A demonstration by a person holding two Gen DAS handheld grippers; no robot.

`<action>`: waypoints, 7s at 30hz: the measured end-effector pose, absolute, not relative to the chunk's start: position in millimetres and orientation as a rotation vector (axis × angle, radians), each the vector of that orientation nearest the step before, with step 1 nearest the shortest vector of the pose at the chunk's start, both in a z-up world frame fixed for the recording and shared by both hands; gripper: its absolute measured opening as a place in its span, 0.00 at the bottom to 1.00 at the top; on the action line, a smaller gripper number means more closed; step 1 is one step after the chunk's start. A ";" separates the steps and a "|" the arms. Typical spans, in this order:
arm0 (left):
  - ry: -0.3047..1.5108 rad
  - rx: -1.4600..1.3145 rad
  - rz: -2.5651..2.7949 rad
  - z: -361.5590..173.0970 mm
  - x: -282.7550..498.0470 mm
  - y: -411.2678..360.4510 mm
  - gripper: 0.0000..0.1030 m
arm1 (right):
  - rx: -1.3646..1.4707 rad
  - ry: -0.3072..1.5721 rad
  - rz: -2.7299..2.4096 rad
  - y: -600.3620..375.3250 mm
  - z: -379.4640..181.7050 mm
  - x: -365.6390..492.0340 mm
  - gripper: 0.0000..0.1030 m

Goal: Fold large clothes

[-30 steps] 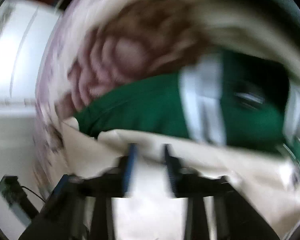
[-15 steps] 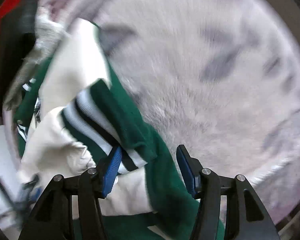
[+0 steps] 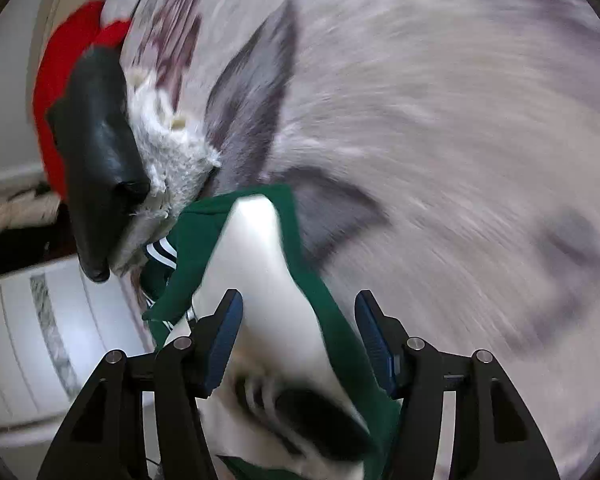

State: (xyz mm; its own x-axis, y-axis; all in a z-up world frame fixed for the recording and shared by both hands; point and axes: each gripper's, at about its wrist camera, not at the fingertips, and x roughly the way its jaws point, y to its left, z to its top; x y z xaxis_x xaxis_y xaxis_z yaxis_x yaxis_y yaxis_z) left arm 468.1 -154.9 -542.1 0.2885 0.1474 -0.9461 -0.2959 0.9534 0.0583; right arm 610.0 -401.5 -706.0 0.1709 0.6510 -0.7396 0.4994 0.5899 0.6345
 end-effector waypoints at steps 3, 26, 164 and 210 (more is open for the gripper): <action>1.220 -0.130 0.284 -537.8 464.6 -162.8 1.00 | 0.908 1.546 0.252 -374.6 -715.6 630.8 0.07; 1.212 -0.285 0.274 -505.3 335.4 -170.0 1.00 | 0.602 1.694 0.035 -392.8 -665.5 440.6 0.04; 1.404 -0.284 0.377 -530.1 229.7 -269.3 0.91 | 0.516 1.796 0.312 -407.6 -732.8 457.5 0.05; 1.216 -0.557 0.436 -483.8 226.9 -236.7 0.09 | 0.637 1.495 0.533 -327.3 -632.8 557.1 0.14</action>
